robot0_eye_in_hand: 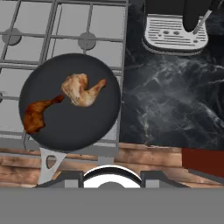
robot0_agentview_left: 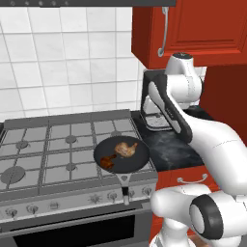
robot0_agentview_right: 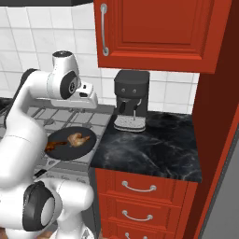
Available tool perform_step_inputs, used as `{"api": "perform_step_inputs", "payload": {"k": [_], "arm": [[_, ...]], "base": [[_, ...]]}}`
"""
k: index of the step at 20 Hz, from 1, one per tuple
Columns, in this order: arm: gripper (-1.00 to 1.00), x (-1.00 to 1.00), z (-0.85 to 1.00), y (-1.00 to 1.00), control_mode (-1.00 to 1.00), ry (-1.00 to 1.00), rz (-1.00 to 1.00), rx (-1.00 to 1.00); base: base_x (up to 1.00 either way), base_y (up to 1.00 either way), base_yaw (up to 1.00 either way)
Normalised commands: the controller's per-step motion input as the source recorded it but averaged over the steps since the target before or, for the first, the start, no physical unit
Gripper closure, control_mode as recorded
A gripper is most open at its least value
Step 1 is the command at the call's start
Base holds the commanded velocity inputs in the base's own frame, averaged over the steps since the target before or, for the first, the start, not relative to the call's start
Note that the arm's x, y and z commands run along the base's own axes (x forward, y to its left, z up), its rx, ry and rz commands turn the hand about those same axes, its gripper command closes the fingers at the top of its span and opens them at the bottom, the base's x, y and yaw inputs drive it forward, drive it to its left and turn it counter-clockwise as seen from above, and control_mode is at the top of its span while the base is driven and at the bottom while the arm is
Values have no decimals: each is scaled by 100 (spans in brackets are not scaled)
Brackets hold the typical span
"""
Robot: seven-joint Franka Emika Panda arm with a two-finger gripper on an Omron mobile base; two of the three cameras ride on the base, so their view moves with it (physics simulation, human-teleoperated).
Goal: Take the chicken drumsticks from the pan and place one on each plate on the dining counter.
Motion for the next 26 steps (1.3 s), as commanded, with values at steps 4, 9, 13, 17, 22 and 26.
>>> {"api": "perform_step_inputs", "payload": {"k": [4, 9, 13, 17, 22, 26], "arm": [[-100, 0, -10, 0, -100, 7, 0, 0], [-100, -3, -43, 0, -100, 12, -14, 11], [-100, 0, -42, 0, -100, 0, -38, 19], [-100, 0, -43, 6, -100, 0, -47, 4], [-100, 9, -45, 12, -100, 1, -35, 0], [-100, 32, -30, 0, -100, 5, -14, 3]], "base": [[0, 0, 0], [0, 0, 0], [0, 0, 0], [0, 0, 0], [0, 0, 0], [0, 0, 0]]}}
